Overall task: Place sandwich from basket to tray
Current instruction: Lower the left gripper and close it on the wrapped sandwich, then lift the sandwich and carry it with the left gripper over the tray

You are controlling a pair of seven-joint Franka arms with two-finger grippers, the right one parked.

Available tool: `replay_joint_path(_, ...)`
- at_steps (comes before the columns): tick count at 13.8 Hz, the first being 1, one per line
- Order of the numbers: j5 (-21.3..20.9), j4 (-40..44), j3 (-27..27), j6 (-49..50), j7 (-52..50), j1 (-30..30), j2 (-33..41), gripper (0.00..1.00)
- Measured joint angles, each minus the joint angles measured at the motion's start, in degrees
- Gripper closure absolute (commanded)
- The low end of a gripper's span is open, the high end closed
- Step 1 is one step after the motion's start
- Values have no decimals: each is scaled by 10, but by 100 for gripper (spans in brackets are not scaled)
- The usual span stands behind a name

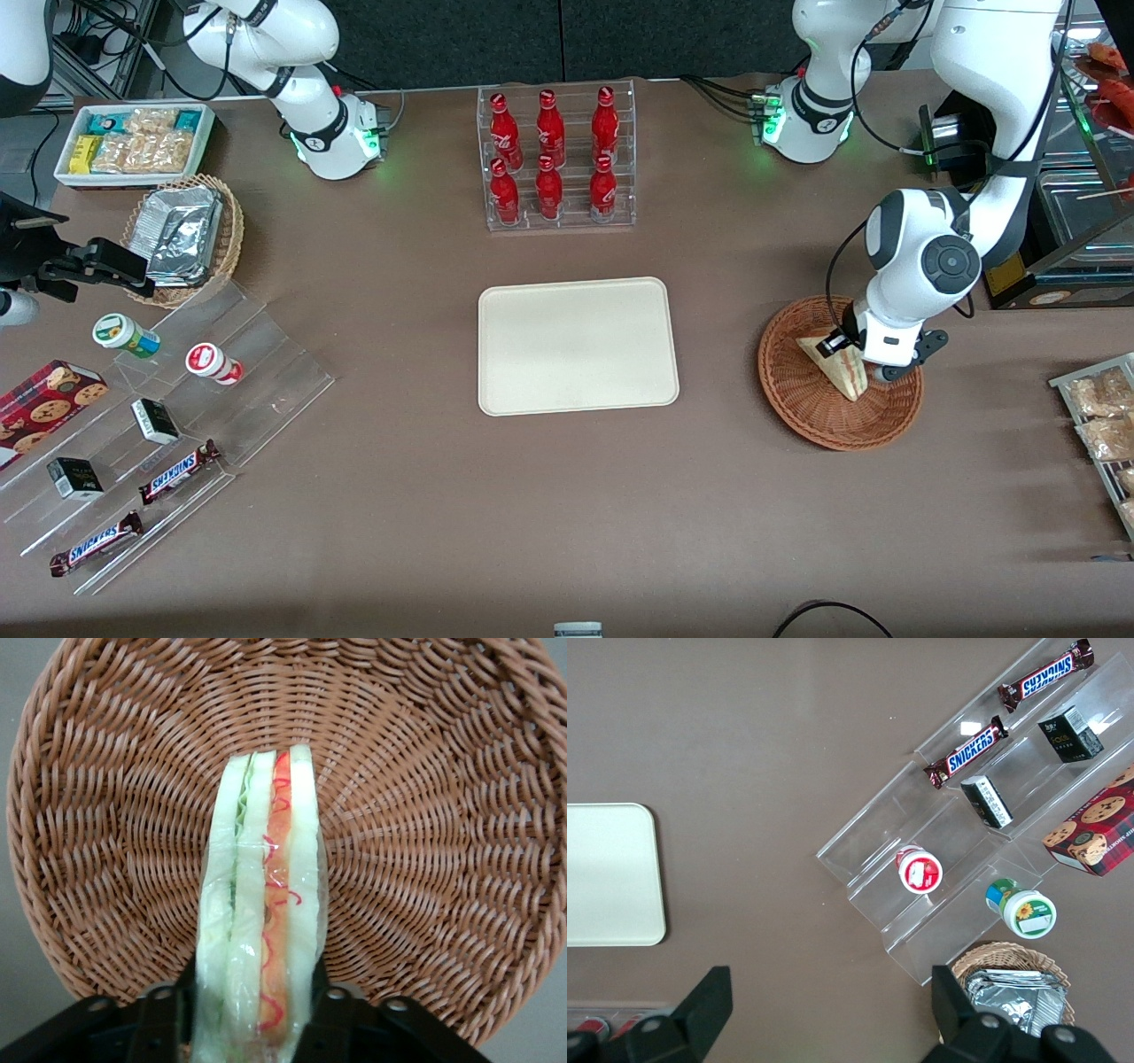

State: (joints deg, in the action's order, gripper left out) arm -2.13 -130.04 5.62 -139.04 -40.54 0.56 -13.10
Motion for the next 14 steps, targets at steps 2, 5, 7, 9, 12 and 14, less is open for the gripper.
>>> replay_joint_path(2, 0, 0, 0, 4, 0, 0, 0, 100)
replay_joint_path(5, 0, 14, 1, 31, 0, 0, 1, 100)
replay_joint_path(7, 0, 41, 3, 74, 0, 2, 3, 100)
replay_joint_path(9, 0, 86, 6, 133, 5, 12, 6, 100)
replay_joint_path(12, 0, 166, 8, 230, 32, 32, 10, 100)
replay_joint_path(14, 0, 202, 9, 259, 51, 50, 12, 100)
